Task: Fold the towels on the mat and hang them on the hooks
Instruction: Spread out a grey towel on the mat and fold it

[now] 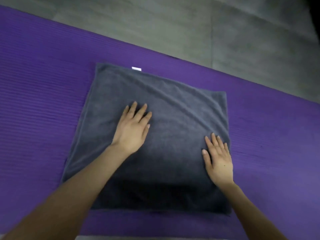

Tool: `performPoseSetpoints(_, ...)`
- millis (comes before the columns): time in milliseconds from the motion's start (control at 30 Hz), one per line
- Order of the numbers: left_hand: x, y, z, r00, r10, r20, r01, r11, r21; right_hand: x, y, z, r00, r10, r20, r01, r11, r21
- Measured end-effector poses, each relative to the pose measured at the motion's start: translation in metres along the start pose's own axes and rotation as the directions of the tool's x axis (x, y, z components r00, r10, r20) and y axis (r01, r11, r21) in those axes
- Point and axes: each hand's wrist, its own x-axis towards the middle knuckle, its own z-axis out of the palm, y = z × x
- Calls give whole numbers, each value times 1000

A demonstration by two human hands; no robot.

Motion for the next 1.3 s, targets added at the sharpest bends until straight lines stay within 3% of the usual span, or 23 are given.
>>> performPoseSetpoints(167,50,18,12,991,-123,48,120,991,55,-5,11,5,995,-96,36,98,993,-63)
performPoseSetpoints(300,52,16,21,988,-152,-2,151,982,114,28,11,-14,977,-93,-192,101,994,31)
performPoseSetpoints(400,52,15,23,989,-148,-8,148,982,117,96,17,-25,942,83,-326,-87,996,4)
performPoseSetpoints(533,51,15,23,990,-135,-29,137,986,96,185,37,-31,922,366,-127,-363,931,42)
performPoseSetpoints(633,51,14,23,990,-135,-37,138,987,85,216,54,-36,928,372,14,-372,925,77)
performPoseSetpoints(733,51,15,22,988,-150,-43,153,985,81,228,63,-40,948,318,-23,-315,946,74)
performPoseSetpoints(833,52,15,24,986,-160,-43,163,982,94,234,65,-34,928,368,-54,-364,929,67)
performPoseSetpoints(1067,53,15,23,988,-154,-30,156,982,106,188,58,-25,922,358,-148,-332,926,178)
performPoseSetpoints(1200,53,15,21,988,-154,0,153,981,115,89,43,-25,950,282,-133,-254,948,192)
performPoseSetpoints(1300,53,14,20,989,-144,38,140,985,101,4,25,-17,963,245,-110,-238,968,80)
